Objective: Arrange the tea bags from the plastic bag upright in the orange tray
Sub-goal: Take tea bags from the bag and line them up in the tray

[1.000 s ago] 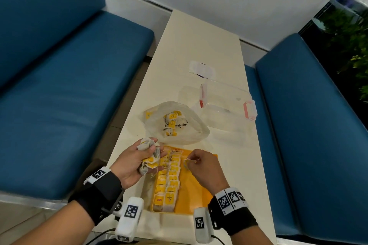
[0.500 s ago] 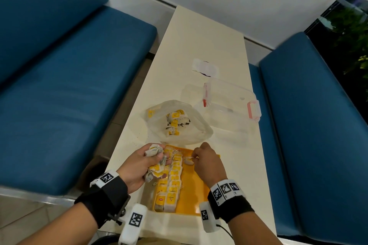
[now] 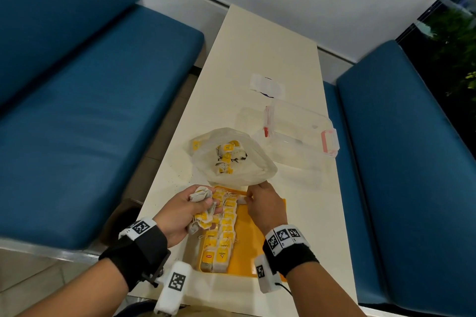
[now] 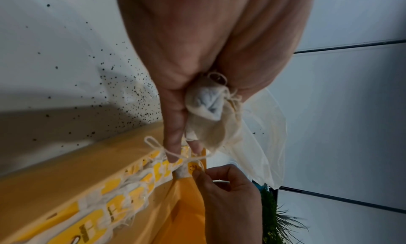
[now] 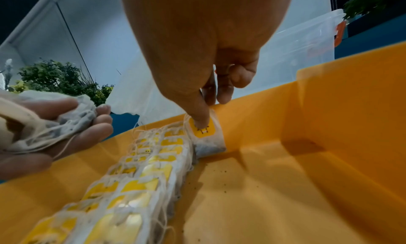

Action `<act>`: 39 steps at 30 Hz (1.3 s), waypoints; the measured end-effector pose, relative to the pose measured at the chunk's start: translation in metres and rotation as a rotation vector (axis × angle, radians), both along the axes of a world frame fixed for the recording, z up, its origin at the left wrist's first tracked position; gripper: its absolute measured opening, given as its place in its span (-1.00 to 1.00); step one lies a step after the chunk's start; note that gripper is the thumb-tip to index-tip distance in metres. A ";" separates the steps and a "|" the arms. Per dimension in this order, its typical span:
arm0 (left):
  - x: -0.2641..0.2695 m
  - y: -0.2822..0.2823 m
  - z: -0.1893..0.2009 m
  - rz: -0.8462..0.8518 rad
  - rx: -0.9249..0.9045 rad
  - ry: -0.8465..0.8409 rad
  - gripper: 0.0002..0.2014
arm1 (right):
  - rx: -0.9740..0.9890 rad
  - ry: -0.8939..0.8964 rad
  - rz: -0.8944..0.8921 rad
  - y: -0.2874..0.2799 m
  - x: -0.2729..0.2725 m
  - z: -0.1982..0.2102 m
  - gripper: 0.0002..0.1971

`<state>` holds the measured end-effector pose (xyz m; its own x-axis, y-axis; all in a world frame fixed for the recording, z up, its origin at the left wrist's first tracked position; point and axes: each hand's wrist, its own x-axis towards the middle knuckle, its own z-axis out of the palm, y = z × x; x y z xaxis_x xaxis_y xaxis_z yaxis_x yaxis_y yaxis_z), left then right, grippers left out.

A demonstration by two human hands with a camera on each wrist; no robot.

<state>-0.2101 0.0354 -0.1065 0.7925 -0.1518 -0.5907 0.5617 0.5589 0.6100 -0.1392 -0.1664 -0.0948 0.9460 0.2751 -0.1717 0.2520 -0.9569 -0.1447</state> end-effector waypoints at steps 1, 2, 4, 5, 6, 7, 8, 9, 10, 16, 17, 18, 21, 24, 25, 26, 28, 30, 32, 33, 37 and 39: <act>0.000 0.000 0.000 0.001 -0.001 0.002 -0.72 | 0.001 0.006 -0.011 0.001 0.001 0.001 -0.80; 0.000 0.000 0.000 0.003 -0.002 0.007 -0.71 | -0.002 0.011 -0.017 0.002 0.002 0.002 -0.80; 0.000 0.000 0.001 0.006 -0.009 0.014 -0.70 | -0.008 0.019 -0.025 0.003 0.004 0.003 -0.77; 0.000 0.000 0.001 0.008 -0.016 0.016 -0.70 | -0.007 0.024 -0.032 0.004 0.004 0.004 -0.75; 0.000 0.000 0.001 0.011 -0.022 0.019 -0.70 | -0.002 0.030 -0.040 0.004 0.004 0.004 -0.74; 0.000 0.000 0.002 0.013 -0.029 0.021 -0.70 | 0.004 0.033 -0.045 0.004 0.004 0.004 -0.73; -0.001 0.001 0.002 0.014 -0.034 0.022 -0.70 | 0.011 0.035 -0.048 0.005 0.004 0.003 -0.73; -0.001 0.001 0.002 0.015 -0.041 0.024 -0.70 | 0.021 0.036 -0.052 0.005 0.004 0.003 -0.73; -0.001 0.001 0.002 0.015 -0.046 0.028 -0.71 | 0.036 0.038 -0.057 0.004 0.004 0.003 -0.74; -0.001 0.000 0.006 0.021 -0.077 0.043 -0.73 | 0.147 0.034 -0.059 -0.003 -0.004 0.002 -0.71; -0.001 -0.001 0.006 0.025 -0.085 0.045 -0.73 | 0.173 0.028 -0.061 -0.004 -0.006 0.002 -0.69; -0.001 -0.002 0.007 0.029 -0.094 0.047 -0.73 | 0.198 0.019 -0.068 -0.005 -0.009 0.003 -0.70; -0.001 -0.004 0.009 0.047 -0.125 0.054 -0.73 | 0.293 -0.003 -0.067 -0.006 -0.020 0.007 -0.79; -0.001 -0.008 0.011 0.060 -0.158 0.064 -0.69 | 0.502 0.017 0.006 0.001 -0.039 0.019 -0.89; -0.001 -0.009 0.011 0.063 -0.173 0.069 -0.67 | 0.586 0.041 0.050 0.003 -0.046 0.025 -0.87; 0.000 -0.011 0.012 0.072 -0.187 0.079 -0.65 | 0.646 0.055 0.098 0.006 -0.053 0.031 -0.85; 0.001 -0.013 0.013 0.099 -0.206 0.107 -0.62 | 0.705 0.053 0.179 0.012 -0.064 0.037 -0.80; 0.002 -0.014 0.016 0.113 -0.231 0.118 -0.61 | 0.745 0.055 0.214 0.016 -0.070 0.038 -0.77; 0.002 -0.015 0.017 0.113 -0.243 0.119 -0.58 | 0.758 0.025 0.219 0.020 -0.073 0.035 -0.80; 0.002 -0.016 0.017 0.115 -0.254 0.121 -0.58 | 0.755 0.006 0.213 0.022 -0.073 0.034 -0.83; 0.000 -0.018 0.019 0.107 -0.307 0.118 -0.65 | 0.790 -0.036 0.183 0.025 -0.072 0.036 -0.91; -0.001 -0.019 0.021 0.101 -0.321 0.116 -0.70 | 0.795 -0.049 0.195 0.025 -0.071 0.041 -0.96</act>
